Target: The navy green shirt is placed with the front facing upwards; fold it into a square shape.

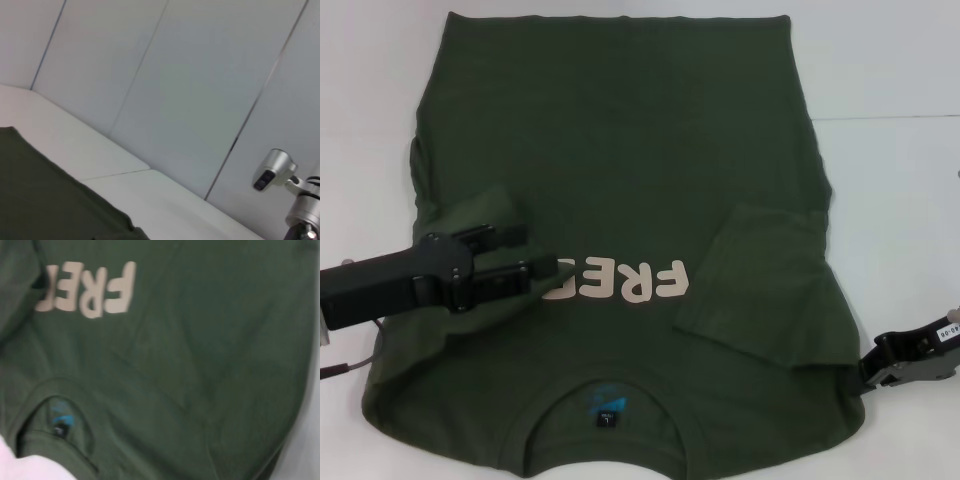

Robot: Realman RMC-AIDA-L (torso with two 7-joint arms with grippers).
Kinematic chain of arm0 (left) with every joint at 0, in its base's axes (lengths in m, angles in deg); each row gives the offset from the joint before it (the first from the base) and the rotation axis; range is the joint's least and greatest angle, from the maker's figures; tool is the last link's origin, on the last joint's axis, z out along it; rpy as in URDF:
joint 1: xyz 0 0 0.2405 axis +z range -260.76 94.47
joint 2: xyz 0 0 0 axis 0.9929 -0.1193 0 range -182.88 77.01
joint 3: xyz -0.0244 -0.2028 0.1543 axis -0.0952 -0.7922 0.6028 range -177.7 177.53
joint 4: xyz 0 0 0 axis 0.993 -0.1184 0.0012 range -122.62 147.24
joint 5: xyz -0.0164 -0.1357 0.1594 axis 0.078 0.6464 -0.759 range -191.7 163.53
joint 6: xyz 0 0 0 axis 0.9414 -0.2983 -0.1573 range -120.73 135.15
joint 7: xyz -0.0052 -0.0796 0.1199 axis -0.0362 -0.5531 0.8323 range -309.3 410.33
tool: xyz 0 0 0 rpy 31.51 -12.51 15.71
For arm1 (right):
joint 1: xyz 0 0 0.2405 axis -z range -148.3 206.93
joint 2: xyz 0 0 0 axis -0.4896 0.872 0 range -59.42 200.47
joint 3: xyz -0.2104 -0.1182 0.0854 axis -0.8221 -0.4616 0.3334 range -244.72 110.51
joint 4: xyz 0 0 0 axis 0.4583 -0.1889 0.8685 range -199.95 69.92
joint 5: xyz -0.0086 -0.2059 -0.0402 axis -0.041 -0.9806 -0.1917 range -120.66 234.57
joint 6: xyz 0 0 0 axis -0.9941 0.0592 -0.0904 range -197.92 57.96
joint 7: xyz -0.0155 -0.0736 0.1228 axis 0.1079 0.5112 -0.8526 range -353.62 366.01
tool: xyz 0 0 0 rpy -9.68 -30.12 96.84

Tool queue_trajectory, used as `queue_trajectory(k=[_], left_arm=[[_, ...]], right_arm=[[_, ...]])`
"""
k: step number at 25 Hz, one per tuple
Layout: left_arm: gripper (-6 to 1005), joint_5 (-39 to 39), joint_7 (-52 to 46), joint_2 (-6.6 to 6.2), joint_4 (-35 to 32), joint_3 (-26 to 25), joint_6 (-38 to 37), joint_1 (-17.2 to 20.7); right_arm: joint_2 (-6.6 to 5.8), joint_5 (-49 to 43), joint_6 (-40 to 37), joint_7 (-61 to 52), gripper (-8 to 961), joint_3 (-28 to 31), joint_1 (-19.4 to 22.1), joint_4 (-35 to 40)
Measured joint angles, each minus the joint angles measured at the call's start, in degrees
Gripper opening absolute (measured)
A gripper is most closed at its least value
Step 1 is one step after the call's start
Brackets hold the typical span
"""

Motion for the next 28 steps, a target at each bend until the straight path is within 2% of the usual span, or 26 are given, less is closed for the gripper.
queue_trajectory(k=[4, 10, 13, 14, 15, 20, 28], left_arm=[[830, -0.1, -4.3, -0.40, -0.1, 0.0, 1.7, 0.5], [830, -1.4, -16.0, -2.28, -1.4, -0.5, 1.4, 1.6], [829, -4.1, -25.6, -2.44, -5.3, -1.0, 1.3, 2.6], [829, -4.1, -25.6, -2.44, -5.3, -1.0, 1.3, 2.6], [829, -7.7, -33.2, -2.46, -8.9, -2.1, 1.3, 3.0], [828, -14.9, -43.7, -3.37, -12.8, -4.3, 0.6, 2.8], [827, -28.0, -50.3, -4.09, -15.0, -4.5, -0.8, 1.6]], right_arm=[[-0.15, 2.2, -0.6, 1.5, 38, 0.1, 0.5, 0.0], [-0.01, 3.2, 0.0, 4.2, 39, 0.1, 1.6, 0.0], [0.22, 4.0, 0.3, 5.8, 37, 0.1, 2.2, 0.0], [0.28, 4.3, 0.5, 6.1, 37, 0.1, 2.3, 0.0], [0.34, 4.4, 0.6, 6.5, 36, 0.1, 2.4, 0.0], [0.46, 4.8, 0.9, 7.8, 32, 0.4, 2.6, 0.0], [0.88, 5.1, 0.9, 8.9, 31, 0.6, 2.2, 0.0]])
